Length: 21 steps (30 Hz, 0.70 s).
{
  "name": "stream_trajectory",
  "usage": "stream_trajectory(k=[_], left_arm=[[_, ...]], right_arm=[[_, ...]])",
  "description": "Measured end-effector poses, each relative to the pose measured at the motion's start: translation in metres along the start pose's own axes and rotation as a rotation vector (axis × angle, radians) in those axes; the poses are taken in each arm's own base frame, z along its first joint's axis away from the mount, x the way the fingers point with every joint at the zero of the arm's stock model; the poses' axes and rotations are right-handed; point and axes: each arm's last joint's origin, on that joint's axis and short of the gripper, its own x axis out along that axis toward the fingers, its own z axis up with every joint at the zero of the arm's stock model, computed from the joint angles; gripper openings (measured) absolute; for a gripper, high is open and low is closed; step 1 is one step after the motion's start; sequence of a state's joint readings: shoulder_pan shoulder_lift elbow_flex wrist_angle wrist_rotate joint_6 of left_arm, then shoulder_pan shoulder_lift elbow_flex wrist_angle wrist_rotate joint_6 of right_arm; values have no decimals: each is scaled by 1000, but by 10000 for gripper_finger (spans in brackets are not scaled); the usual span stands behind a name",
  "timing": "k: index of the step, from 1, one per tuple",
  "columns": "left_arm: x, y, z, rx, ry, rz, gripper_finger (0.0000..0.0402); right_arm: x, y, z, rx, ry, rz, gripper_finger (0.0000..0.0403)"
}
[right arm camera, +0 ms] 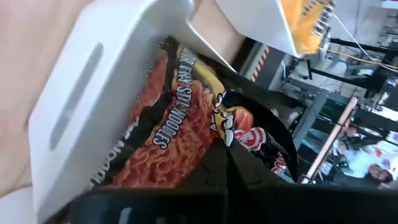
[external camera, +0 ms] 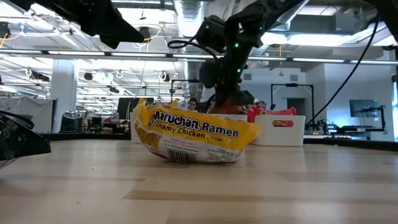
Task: Sort Maruchan noodles
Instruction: Put the black noodle pack into the middle white bin
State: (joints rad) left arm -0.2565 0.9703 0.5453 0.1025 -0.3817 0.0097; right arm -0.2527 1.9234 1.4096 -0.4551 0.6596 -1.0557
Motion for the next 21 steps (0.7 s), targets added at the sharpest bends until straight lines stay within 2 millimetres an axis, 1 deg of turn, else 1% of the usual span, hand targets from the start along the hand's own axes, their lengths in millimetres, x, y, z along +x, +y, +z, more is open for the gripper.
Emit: stream_trajectory(k=[4,6,9,12,17,21], left_arm=[[0,0,0,0,0,0,0],[0,0,0,0,0,0,0],[0,0,0,0,0,0,0],[0,0,0,1,1,0,0],[0,0,0,1,4,0,0],[0,0,-1,0,9,0,0]], right_arm=[[5,3,3,3,0,5,13],[5,0,5,48,-14,-18,23],[5,-2,6,120,-24,-43,44],[5,-4,6,185,2,-76,69],[6,-4,3,222,15,-72,108],[2,-4,7,232,7,-79,128]])
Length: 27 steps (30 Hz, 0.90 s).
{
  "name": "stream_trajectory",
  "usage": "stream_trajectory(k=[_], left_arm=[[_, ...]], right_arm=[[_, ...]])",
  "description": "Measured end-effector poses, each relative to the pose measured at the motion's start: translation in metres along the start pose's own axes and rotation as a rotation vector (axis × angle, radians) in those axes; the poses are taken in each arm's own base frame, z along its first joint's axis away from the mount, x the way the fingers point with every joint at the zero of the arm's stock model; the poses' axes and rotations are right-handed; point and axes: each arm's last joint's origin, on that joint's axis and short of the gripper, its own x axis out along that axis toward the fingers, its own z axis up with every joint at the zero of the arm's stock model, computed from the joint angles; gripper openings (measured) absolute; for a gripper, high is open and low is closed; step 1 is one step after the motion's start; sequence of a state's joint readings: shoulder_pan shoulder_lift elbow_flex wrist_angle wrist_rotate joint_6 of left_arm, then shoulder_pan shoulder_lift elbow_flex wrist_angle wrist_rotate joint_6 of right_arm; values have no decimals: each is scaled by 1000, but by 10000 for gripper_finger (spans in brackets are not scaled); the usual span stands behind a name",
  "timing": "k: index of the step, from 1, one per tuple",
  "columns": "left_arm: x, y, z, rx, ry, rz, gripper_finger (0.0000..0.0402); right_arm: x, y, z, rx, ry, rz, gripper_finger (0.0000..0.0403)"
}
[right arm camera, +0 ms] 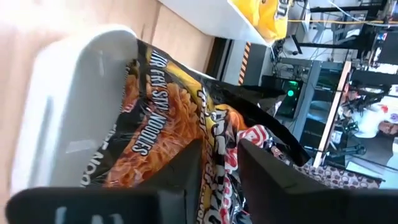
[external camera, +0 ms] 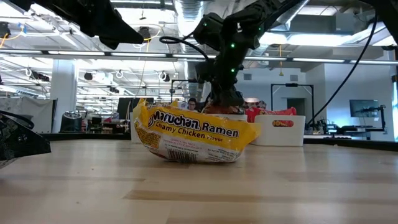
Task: Sort Maruchan noodles
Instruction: Put the black noodle pack into the middle white bin
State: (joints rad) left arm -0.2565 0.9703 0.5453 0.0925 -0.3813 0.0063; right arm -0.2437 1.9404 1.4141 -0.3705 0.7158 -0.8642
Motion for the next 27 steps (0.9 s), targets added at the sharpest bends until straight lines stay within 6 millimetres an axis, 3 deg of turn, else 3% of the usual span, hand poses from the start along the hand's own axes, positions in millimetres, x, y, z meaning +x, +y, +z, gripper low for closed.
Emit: stream_trajectory(k=[10,14,20,27], left_arm=[[0,0,-1,3,10,0,0],[0,0,-2,-3,16,0,0],[0,0,-3,-4,28,0,0],[0,0,-3,-4,27,0,0]], right_arm=[[-28,-10,19,-24,-15,-35,136],[-38,-18,15,40,38,29,136],[-44,-42,-2,332,19,360,135],[-24,-58,-29,480,-16,624,111]])
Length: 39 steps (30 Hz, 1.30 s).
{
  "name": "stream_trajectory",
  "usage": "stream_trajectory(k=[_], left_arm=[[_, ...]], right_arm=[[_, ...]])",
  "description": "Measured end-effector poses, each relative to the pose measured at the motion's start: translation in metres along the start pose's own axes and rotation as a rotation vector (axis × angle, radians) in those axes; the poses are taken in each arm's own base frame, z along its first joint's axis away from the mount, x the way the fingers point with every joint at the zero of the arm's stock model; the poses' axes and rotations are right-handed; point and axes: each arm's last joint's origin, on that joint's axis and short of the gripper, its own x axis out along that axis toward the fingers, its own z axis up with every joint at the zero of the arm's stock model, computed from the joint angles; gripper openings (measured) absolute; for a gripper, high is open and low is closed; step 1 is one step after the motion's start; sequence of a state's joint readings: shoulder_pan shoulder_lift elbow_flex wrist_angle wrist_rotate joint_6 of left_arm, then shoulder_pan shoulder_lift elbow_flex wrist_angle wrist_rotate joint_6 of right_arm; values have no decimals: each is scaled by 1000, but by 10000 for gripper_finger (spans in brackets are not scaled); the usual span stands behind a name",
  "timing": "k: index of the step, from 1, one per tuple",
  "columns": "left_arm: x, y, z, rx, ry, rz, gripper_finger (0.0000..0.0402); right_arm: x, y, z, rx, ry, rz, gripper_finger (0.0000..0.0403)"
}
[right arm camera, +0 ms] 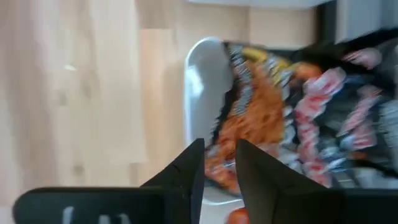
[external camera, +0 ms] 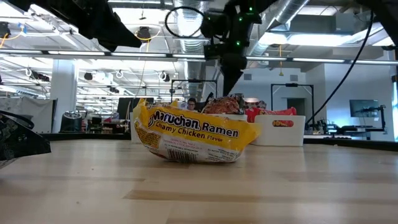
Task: Sort Maruchan noodles
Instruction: Put the black noodle pack into the middle white bin
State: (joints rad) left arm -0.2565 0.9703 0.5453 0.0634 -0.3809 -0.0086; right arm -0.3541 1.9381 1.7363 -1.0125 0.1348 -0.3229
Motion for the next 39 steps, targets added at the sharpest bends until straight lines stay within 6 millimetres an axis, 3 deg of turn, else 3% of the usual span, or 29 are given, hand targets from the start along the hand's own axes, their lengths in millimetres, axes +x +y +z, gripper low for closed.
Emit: stream_trajectory(k=[8,17,22,28,33,39], left_arm=[[0,0,0,-1,0,0,0],[0,0,0,-1,-2,0,0],[0,0,0,0,1,0,0],[0,0,0,2,5,0,0],[0,0,0,7,5,0,0],[0,0,0,9,5,0,0]], right_arm=[[10,-33,-15,160,30,61,100],[42,-32,-14,153,95,93,99],[64,-30,-15,138,187,-25,97],[62,-31,-16,151,200,-70,84],[33,-22,-13,140,164,-77,77],[13,-7,-1,124,53,-93,76]])
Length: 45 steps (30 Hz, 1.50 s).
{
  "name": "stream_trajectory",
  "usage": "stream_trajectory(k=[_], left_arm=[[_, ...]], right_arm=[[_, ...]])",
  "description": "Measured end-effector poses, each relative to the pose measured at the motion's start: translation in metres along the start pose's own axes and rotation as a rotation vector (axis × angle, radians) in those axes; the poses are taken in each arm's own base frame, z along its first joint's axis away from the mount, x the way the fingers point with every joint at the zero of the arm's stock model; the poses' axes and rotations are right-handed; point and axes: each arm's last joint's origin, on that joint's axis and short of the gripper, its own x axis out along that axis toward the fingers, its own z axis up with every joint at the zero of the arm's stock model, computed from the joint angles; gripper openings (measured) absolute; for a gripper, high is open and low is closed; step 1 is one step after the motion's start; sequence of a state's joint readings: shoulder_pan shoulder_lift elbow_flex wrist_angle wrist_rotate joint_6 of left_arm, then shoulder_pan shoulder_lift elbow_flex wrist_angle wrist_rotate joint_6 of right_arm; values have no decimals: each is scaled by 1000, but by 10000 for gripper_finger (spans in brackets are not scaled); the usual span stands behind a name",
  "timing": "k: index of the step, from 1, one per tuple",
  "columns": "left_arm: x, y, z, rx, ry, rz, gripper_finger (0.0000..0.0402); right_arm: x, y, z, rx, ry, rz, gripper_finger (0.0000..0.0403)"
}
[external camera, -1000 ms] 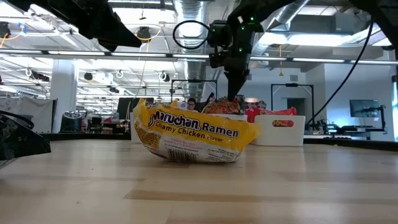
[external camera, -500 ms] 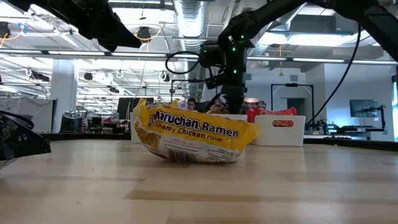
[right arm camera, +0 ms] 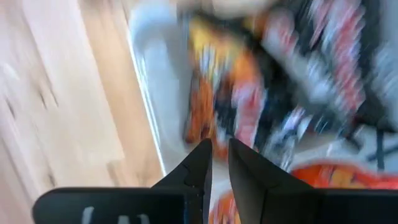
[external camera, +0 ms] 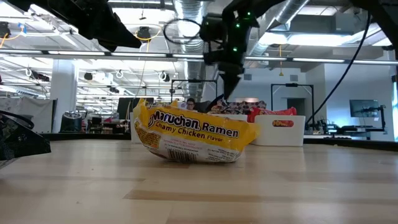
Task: Sort Maruchan noodles
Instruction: Put the black noodle pack into the middle white bin
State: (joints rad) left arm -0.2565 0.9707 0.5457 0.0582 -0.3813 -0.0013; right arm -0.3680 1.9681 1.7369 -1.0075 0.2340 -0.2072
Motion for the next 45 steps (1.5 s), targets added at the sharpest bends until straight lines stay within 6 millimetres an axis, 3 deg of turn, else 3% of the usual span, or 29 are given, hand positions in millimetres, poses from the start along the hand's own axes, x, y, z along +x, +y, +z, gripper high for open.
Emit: stream_trajectory(k=[8,16,23,35,45], left_arm=[[0,0,0,-12,0,0,0],[0,0,-1,-15,9,0,0],[0,0,-2,-10,15,0,0],[0,0,-2,-13,16,1,0],[0,0,-2,-7,18,1,0]], right_arm=[[1,10,32,27,-297,51,76],[31,3,29,65,-222,57,76],[42,1,26,100,-176,68,76],[54,-21,12,254,-67,44,76],[54,-21,7,278,-9,25,76]])
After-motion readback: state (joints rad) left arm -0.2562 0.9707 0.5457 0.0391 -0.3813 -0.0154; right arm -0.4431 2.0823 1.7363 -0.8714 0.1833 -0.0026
